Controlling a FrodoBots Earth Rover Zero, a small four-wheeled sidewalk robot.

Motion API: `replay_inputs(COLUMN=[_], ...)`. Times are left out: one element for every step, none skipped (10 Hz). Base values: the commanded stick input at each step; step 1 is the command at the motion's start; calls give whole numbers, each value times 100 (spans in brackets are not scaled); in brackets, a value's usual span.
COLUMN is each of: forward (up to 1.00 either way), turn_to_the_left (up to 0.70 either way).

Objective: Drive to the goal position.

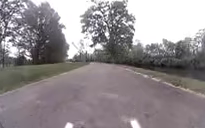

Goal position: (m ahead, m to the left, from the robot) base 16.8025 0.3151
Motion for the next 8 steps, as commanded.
replay_inputs(forward=[70, 70, 70, 70, 70, 70, 70, 70], turn_to_the_left=[0, 0, 0, 0, 0, 0, 0, 0])
